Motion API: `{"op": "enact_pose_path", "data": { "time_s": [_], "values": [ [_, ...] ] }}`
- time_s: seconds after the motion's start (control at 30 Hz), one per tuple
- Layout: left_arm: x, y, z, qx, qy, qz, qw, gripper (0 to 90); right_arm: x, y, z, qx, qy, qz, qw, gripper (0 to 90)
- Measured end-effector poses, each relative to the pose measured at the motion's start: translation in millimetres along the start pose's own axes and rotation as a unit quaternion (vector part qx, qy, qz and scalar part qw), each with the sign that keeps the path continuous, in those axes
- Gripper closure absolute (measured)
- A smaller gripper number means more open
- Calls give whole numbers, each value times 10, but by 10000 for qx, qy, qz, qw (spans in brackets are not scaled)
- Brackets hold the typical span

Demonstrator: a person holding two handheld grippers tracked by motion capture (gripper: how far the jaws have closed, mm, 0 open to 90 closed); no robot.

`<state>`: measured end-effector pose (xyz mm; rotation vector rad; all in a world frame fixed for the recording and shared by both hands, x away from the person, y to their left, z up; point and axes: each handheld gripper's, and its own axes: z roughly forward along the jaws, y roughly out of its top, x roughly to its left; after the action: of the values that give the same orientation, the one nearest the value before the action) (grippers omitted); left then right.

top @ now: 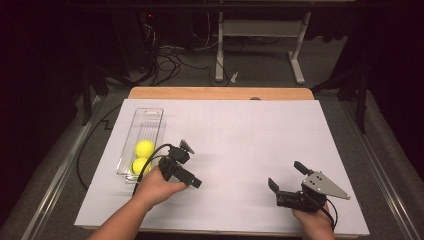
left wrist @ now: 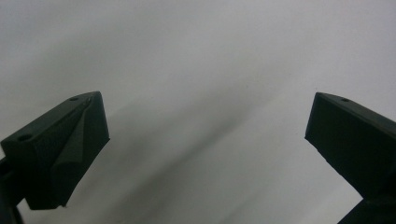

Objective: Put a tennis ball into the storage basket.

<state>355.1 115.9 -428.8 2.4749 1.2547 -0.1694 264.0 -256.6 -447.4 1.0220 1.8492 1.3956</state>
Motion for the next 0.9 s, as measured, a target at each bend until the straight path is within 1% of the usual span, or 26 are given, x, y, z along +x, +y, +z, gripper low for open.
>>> {"op": "enact_pose_path", "data": {
  "time_s": [0.07, 0.1, 0.17, 0.23, 0.33, 0.43, 0.53, 0.57, 0.6, 0.63, 0.7, 0.8, 0.83, 0.9],
  "values": [
    [-10, -41, 5, -131, -25, 75, 9999, 7, 2, 0, 0, -1, 2, -1, 10000, 6],
    [-19, -63, 9, -214, 7, 114, 9997, 7, 3, -1, 2, -2, 4, -10, 10000, 6],
    [-23, -110, 18, -373, -5, 196, 9991, 7, 7, -2, 5, 8, 3, -4, 10000, 6],
    [-27, -159, 24, -550, -31, 243, 9982, 7, 12, -2, 6, 14, 7, -8, 10000, 6],
    [-16, -234, 30, -850, -66, 317, 9959, 10, 15, -6, 10, 20, -1, -5, 10000, 6],
    [11, -313, 42, -1124, -167, 338, 9929, 11, 10, -9, 11, 28, 0, 7, 10000, 6],
    [19, -381, 50, -1341, -150, 467, 9898, 12, -1, -15, 11, 40, -12, 24, 10000, 6],
    [21, -399, 47, -1430, -157, 518, 9882, 11, -2, -15, 10, 38, -18, 42, 10000, 6],
    [21, -416, 41, -1510, -108, 548, 9869, 11, -8, -14, 10, 27, -22, 29, 10000, 6],
    [31, -430, 34, -1580, -125, 570, 9857, 12, -12, -14, 9, 20, -26, 30, 10000, 6],
    [50, -460, 27, -1755, -252, 563, 9826, 13, -15, -15, 9, 23, -31, 38, 10000, 6],
    [50, -499, 32, -1923, -243, 739, 9782, 14, -19, -16, 12, 21, -45, 51, 10000, 6],
    [44, -505, 31, -1929, -234, 816, 9775, 15, -22, -17, 13, 23, -46, 60, 10000, 6],
    [33, -520, 25, -1994, -255, 887, 9756, 15, -27, -20, 16, 38, -60, 83, 9999, 6]
  ]
}}
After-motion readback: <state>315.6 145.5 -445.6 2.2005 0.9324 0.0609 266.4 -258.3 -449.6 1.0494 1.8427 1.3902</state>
